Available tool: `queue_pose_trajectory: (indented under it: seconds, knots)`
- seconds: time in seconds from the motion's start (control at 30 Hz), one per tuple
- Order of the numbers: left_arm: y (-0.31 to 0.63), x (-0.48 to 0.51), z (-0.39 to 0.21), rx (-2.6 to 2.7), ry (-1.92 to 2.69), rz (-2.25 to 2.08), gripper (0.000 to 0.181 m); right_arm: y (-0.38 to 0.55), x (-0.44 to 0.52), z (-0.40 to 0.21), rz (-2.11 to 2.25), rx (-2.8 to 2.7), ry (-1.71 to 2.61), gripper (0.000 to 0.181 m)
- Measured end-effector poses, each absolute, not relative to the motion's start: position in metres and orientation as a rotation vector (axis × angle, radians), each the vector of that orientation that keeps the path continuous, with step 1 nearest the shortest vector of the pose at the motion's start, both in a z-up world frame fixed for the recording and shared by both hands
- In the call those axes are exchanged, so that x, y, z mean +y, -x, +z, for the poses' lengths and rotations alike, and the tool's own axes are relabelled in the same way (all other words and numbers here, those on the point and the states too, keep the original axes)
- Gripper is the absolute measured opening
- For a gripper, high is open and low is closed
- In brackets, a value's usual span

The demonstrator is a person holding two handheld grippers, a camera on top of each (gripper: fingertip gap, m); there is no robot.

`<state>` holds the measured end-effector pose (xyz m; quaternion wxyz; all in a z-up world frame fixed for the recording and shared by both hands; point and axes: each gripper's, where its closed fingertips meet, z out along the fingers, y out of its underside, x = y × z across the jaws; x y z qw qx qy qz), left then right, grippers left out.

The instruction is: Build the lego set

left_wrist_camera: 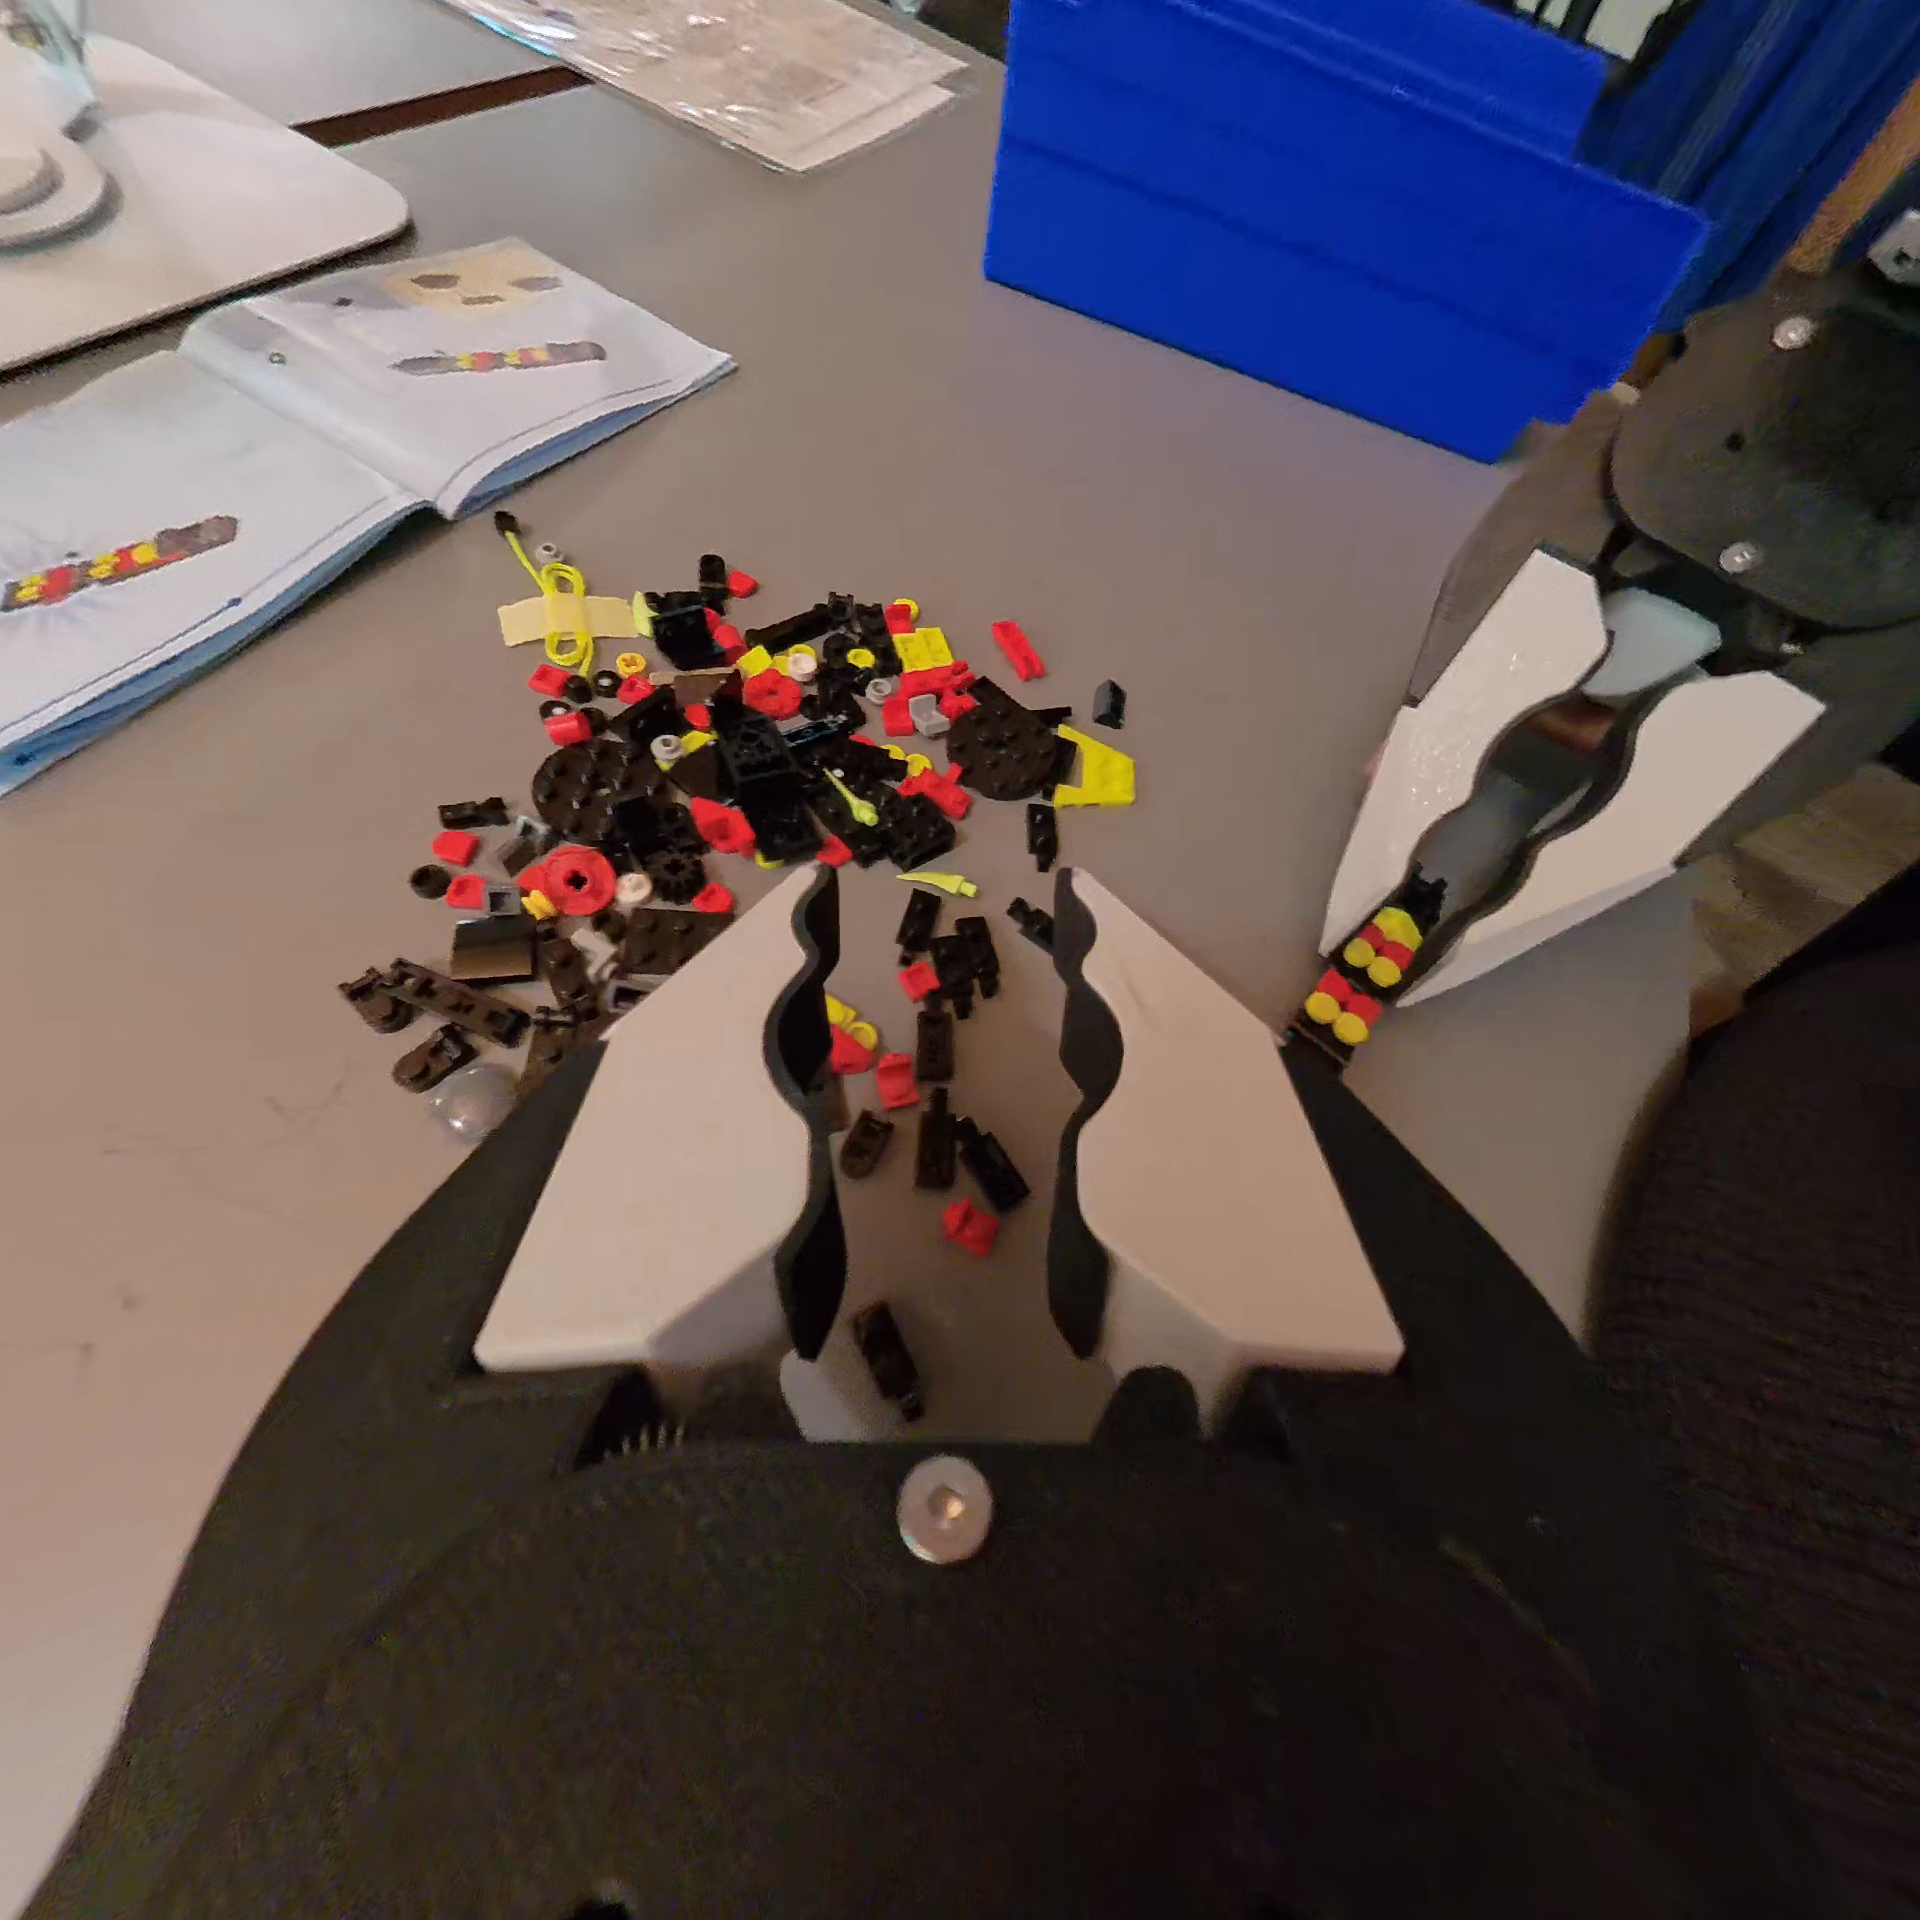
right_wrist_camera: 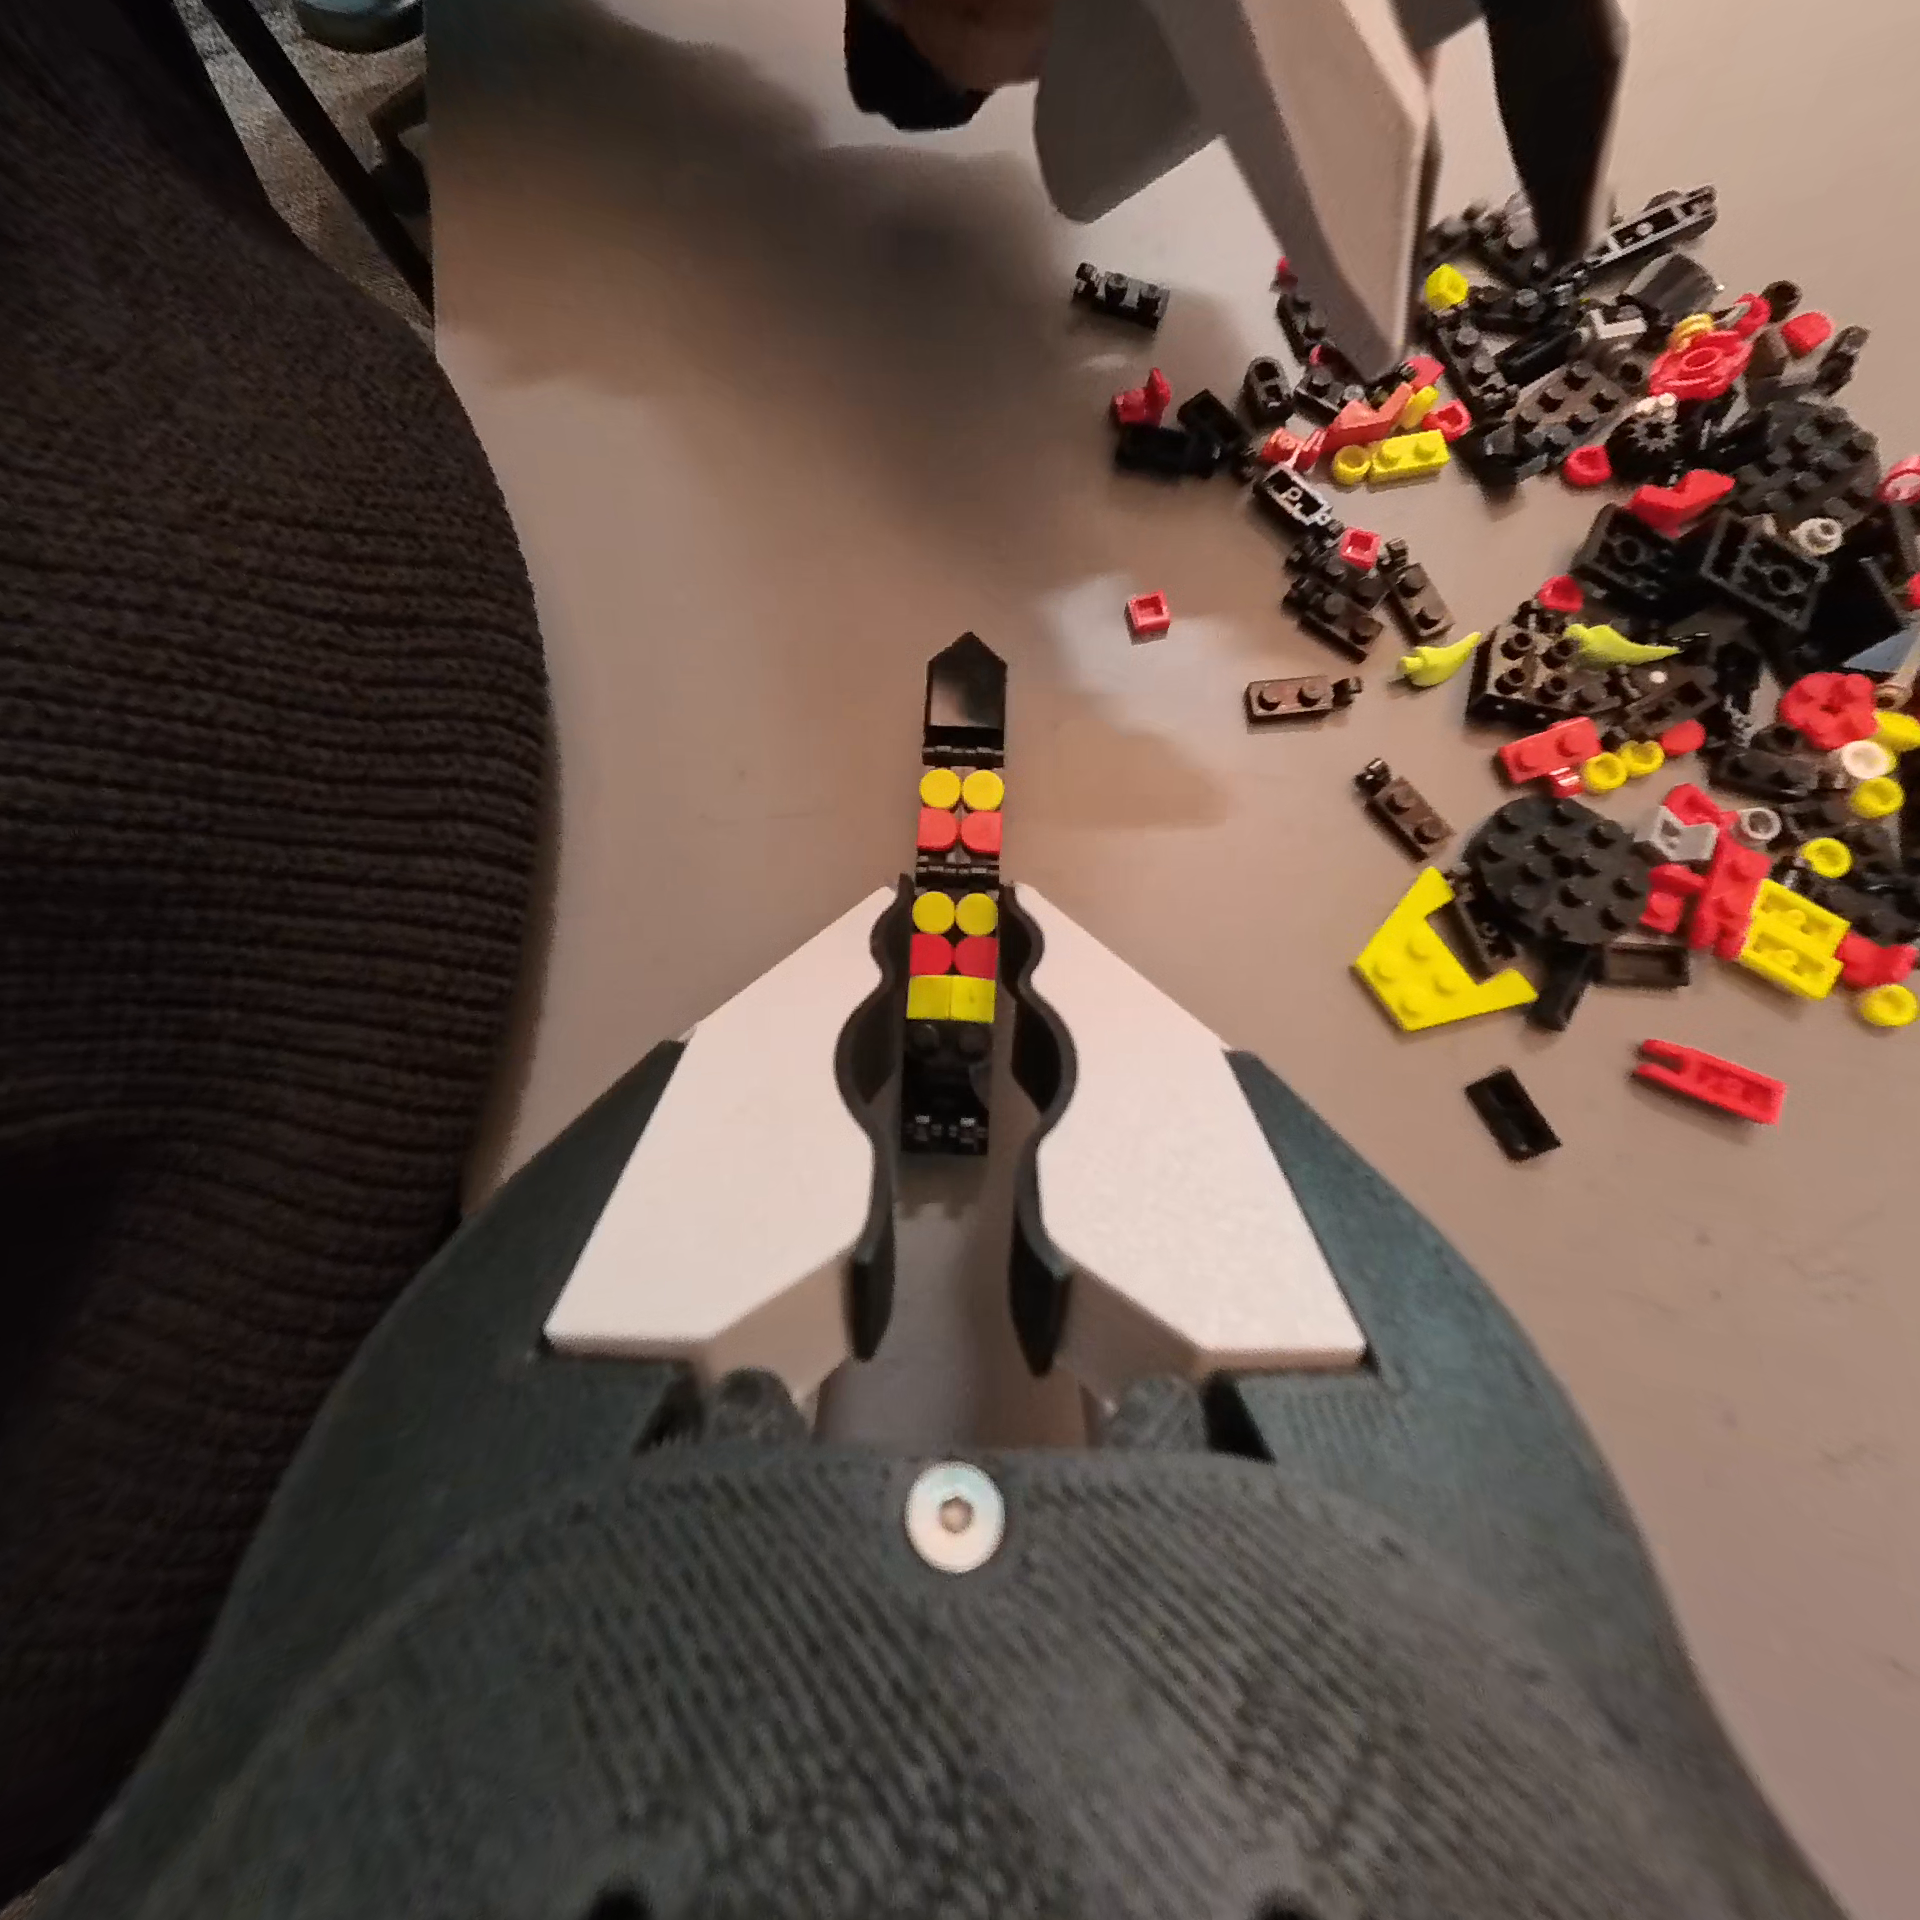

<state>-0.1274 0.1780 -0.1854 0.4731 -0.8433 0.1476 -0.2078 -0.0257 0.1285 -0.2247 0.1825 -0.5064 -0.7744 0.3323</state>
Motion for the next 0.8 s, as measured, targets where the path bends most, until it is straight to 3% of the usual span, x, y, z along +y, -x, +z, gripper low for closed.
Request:
queue_pose_trajectory:
  seconds: [0.4,0.8]
  knots:
    - [0.138,0.182,-0.184,0.283,2.058,-0.513,0.038,0.028,0.123,-0.226,0.952,-2.195,1.426,0.020]
    - [0.137,0.181,-0.185,0.291,2.059,-0.504,0.039,0.040,0.173,-0.168,1.131,-1.751,1.480,0.033]
